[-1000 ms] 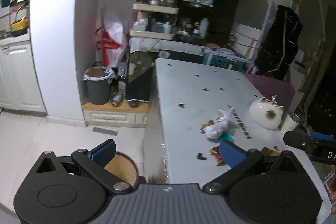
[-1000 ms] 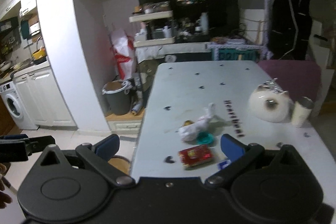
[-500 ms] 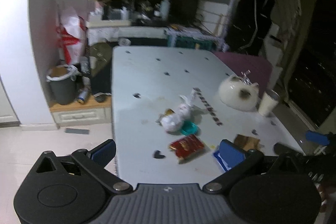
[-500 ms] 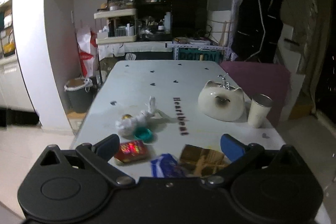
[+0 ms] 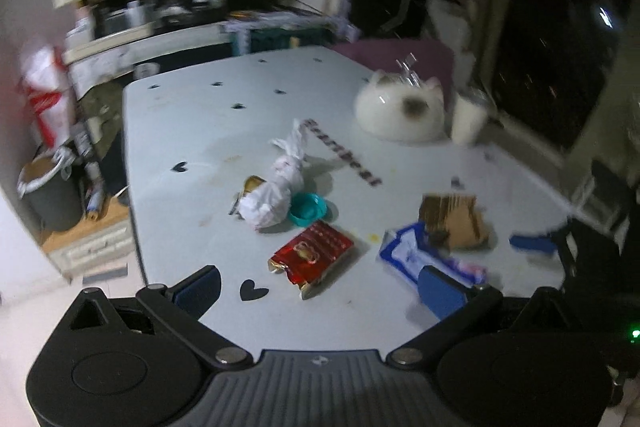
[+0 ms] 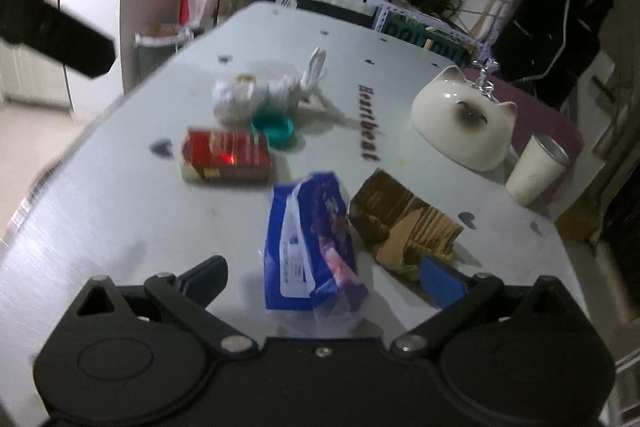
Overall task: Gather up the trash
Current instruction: 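Grasp the red box with the left tool while the right tool grasps the blue-and-white wrapper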
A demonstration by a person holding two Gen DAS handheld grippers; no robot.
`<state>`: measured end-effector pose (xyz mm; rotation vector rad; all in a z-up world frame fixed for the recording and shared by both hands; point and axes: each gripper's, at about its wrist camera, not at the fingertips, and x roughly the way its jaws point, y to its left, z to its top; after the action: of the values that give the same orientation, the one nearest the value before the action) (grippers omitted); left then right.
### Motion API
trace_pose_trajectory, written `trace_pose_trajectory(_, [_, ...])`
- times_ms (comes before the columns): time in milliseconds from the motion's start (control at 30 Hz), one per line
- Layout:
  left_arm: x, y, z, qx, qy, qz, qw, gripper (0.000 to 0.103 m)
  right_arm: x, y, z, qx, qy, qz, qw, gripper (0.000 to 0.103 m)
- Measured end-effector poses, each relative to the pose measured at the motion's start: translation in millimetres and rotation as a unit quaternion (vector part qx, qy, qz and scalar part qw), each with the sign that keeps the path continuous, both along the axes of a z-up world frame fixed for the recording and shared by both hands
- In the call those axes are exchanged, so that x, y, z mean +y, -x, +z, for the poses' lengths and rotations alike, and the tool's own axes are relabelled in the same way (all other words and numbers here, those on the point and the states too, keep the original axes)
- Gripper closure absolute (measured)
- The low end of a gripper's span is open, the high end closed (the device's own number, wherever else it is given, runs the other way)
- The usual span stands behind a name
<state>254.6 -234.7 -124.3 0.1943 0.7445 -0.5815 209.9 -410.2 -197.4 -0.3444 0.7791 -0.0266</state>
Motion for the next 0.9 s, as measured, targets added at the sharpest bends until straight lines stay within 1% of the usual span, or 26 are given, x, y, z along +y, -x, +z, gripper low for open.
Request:
trace_pose_trajectory(67, [-10, -7, -14, -0.005, -0.033, -0.032, 0.9989, 0.0, 5, -6, -14, 0.009, 0.023, 0.01, 1.0, 0.0])
trace_pose_trajectory(133, [-18, -15, -27, -0.01, -0.057, -0.054, 0.9968, 0.0, 5, -11, -22, 0.015, 0.037, 0.006, 0.999, 0.003])
trace_pose_trajectory(200, [-25, -24, -38, -0.01, -0.071, -0.074, 0.9947, 0.0, 2, -17, -29, 0.022, 0.039, -0.003, 0.999, 0.024])
trace_pose_trajectory(267, [-34, -33, -50, -0.013, -0.087, -0.096, 0.9915, 0.0, -4, -22, -34, 0.034, 0.029, -0.009, 0.999, 0.033])
trace_pose_trajectory(333, [-44, -41, -61, -0.019, -0.103, -0.117, 0.9876, 0.0, -8, -23, -34, 0.032, 0.014, -0.012, 0.999, 0.035])
trace_pose_trajectory(367, [-49, -46, -67, -0.023, -0.113, -0.128, 0.9851, 0.001, -12, -23, -31, 0.031, 0.001, -0.013, 0.999, 0.04])
trace_pose_trajectory(400, [-53, -51, -72, -0.026, -0.121, -0.136, 0.9828, 0.003, -15, -23, -28, 0.03, -0.009, -0.015, 0.999, 0.048])
trace_pose_trajectory(433, [-57, -55, -76, -0.028, -0.127, -0.143, 0.9811, 0.006, -20, -24, -25, 0.03, -0.024, -0.019, 0.999, 0.052])
trace_pose_trajectory(500, [-65, -67, -84, -0.024, -0.137, -0.15, 0.9789, 0.008, -28, -25, -20, 0.031, -0.05, -0.028, 0.998, 0.067])
trace_pose_trajectory(633, [-73, -92, -100, -0.009, -0.147, -0.148, 0.978, 0.013, -41, -23, -12, 0.038, -0.097, -0.049, 0.993, 0.079])
trace_pose_trajectory(700, [-75, -102, -108, 0.0, -0.151, -0.145, 0.9779, 0.017, -45, -21, -8, 0.041, -0.114, -0.057, 0.991, 0.082])
trace_pose_trajectory(767, [-76, -110, -114, 0.012, -0.146, -0.143, 0.9787, 0.021, -47, -20, -5, 0.043, -0.129, -0.06, 0.989, 0.083])
trace_pose_trajectory(800, [-76, -113, -117, 0.021, -0.143, -0.143, 0.9792, 0.024, -49, -19, -3, 0.047, -0.14, -0.063, 0.987, 0.084])
trace_pose_trajectory(867, [-74, -119, -118, 0.038, -0.12, -0.139, 0.9822, 0.032, -53, -19, -2, 0.055, -0.162, -0.071, 0.983, 0.086])
trace_pose_trajectory(900, [-74, -120, -118, 0.046, -0.112, -0.134, 0.9836, 0.039, -54, -18, -1, 0.057, -0.17, -0.074, 0.981, 0.087])
